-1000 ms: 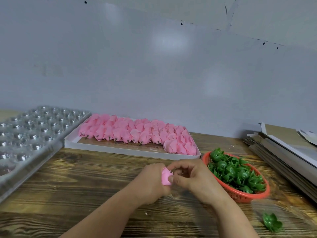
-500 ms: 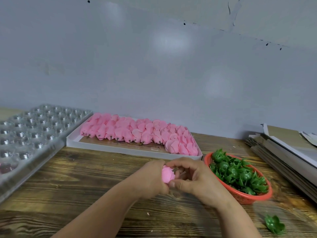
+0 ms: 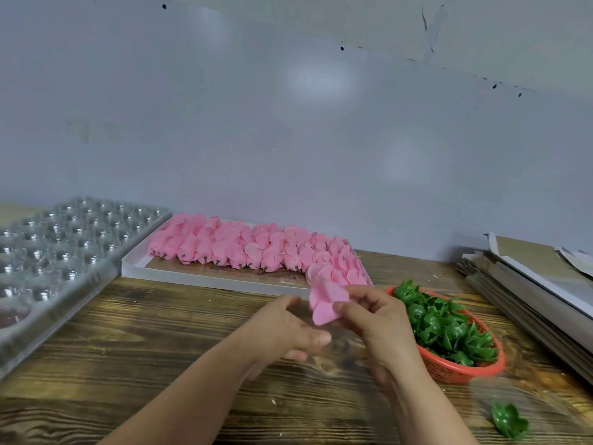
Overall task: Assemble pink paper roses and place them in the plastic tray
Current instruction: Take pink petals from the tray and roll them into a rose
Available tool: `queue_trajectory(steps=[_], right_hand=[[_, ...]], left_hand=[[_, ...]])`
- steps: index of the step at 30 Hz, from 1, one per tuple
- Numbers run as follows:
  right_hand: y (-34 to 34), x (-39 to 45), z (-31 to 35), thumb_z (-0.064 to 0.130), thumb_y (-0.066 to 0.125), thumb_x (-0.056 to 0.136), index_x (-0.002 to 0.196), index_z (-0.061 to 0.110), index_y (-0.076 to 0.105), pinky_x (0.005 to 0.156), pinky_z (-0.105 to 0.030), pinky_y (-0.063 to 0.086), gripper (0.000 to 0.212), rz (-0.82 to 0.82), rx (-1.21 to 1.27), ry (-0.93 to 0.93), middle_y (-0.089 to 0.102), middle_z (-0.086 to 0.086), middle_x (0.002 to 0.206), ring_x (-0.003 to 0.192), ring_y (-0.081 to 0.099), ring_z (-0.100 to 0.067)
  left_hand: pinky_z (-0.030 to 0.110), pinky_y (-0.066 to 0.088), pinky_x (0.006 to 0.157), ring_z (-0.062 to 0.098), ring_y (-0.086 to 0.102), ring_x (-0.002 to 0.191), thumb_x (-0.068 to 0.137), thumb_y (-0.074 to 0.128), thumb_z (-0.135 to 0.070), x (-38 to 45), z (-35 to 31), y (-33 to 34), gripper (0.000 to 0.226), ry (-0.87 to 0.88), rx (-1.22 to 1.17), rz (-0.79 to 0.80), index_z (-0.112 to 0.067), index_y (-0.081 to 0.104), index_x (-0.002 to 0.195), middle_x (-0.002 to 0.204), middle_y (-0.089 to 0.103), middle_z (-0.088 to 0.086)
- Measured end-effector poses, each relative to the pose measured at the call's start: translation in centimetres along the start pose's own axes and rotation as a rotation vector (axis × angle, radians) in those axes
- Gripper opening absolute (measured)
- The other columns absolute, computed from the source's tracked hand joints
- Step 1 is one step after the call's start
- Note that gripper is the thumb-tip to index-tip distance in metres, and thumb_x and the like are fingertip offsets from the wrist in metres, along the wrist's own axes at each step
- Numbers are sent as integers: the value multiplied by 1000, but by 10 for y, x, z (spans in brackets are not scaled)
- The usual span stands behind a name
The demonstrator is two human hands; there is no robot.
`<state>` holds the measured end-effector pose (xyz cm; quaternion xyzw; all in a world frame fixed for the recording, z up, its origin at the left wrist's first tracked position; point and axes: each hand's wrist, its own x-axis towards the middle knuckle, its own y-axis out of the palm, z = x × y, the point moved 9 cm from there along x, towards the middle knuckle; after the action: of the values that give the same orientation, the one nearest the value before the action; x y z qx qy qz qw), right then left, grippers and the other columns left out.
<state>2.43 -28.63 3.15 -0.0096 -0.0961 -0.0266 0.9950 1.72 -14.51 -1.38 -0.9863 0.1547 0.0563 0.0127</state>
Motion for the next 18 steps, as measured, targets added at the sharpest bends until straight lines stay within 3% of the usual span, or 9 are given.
queue_trajectory(steps=[2, 4, 6, 8, 11, 13, 16, 18], right_hand=[[8, -2, -11, -7, 72, 63, 78, 2, 70, 50, -26, 54, 18, -8, 293, 140, 69, -17, 70, 54, 64, -23], [23, -7, -18, -2, 70, 55, 66, 2, 64, 46, -23, 54, 13, 23, 495, 241, 64, -13, 60, 47, 61, -17], [37, -12, -19, 0, 68, 54, 59, 4, 60, 46, -22, 54, 11, 72, 618, 288, 58, -10, 55, 45, 58, -15], [49, -18, -21, -1, 67, 56, 68, -2, 60, 46, -24, 54, 14, 138, 687, 341, 61, -15, 60, 48, 61, -19], [59, -24, -27, 6, 69, 55, 75, 1, 69, 48, -26, 55, 21, 190, 624, 416, 67, -18, 74, 57, 66, -20], [59, -26, -33, 14, 69, 55, 59, 10, 73, 44, -23, 52, 8, 184, 516, 452, 63, -10, 60, 46, 60, -14], [59, -26, -40, 24, 69, 56, 53, 11, 73, 40, -21, 50, 14, 168, 482, 468, 55, -5, 49, 37, 53, -11], [61, -26, -38, 30, 69, 56, 54, 11, 73, 40, -22, 50, 19, 179, 488, 452, 56, -6, 49, 37, 54, -12]], left_hand=[[39, 53, 92, 14, 70, 99, 58, 88, -38, -3, 2, 22, 96, -1, -132, 124, -14, 42, 139, 108, 73, -1], [45, 44, 103, 14, 67, 104, 45, 90, -53, -7, -2, 50, 97, 74, -238, 251, -18, 54, 128, 107, 71, -6], [40, 51, 94, 13, 67, 98, 43, 93, -49, -5, -5, 58, 84, 130, -422, 237, -16, 63, 114, 99, 71, -3], [34, 55, 82, 17, 68, 97, 44, 90, -39, -1, -3, 48, 74, 129, -549, 140, -11, 65, 108, 99, 72, 4], [29, 55, 80, 15, 68, 97, 50, 90, -34, 1, -4, 34, 62, 155, -561, 77, -14, 72, 105, 108, 69, 8], [26, 55, 70, 14, 68, 84, 47, 94, -37, 0, -7, 30, 63, 167, -587, 86, -14, 75, 103, 99, 70, 7], [23, 48, 62, 12, 54, 71, 53, 90, -35, 0, -8, 27, 52, 139, -569, 65, -14, 78, 99, 88, 59, 11], [19, 48, 51, 7, 49, 58, 57, 86, -34, 2, -6, 25, 44, 115, -596, 51, -13, 78, 96, 80, 63, 7]])
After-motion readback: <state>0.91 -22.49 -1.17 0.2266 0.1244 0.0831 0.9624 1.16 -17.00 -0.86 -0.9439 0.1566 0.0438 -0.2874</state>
